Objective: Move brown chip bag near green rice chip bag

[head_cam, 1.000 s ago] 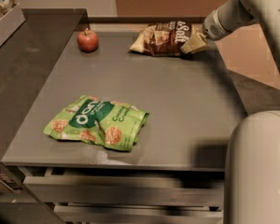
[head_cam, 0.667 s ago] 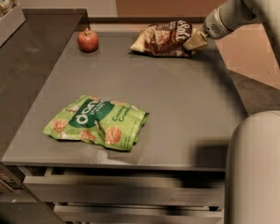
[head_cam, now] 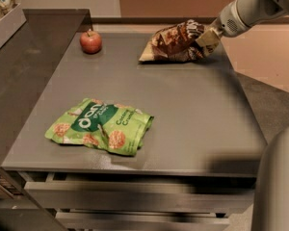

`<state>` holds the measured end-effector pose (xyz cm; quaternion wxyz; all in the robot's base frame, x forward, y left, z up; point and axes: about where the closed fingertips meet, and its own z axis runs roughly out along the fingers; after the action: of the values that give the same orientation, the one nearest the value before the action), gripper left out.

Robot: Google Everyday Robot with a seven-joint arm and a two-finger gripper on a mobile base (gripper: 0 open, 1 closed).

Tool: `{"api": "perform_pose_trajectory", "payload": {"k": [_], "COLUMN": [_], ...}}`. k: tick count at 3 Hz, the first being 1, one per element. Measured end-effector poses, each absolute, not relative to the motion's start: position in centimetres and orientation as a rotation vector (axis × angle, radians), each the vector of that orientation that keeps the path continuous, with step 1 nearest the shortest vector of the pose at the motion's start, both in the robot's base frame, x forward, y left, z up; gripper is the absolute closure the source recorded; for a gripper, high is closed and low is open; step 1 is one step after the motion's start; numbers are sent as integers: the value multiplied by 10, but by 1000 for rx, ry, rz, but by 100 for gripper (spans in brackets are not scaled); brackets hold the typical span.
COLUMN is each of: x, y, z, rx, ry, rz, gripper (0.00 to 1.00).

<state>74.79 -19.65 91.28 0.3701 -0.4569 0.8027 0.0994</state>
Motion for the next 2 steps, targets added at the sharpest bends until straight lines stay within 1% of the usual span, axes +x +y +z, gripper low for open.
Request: {"api": "perform_pose_trajectory", "payload": {"k": [2], "x": [676], "y": [-166], "z": [937], "rx": [-1287], "ry": [1997], "rz": [399], "gripper": [100]}}
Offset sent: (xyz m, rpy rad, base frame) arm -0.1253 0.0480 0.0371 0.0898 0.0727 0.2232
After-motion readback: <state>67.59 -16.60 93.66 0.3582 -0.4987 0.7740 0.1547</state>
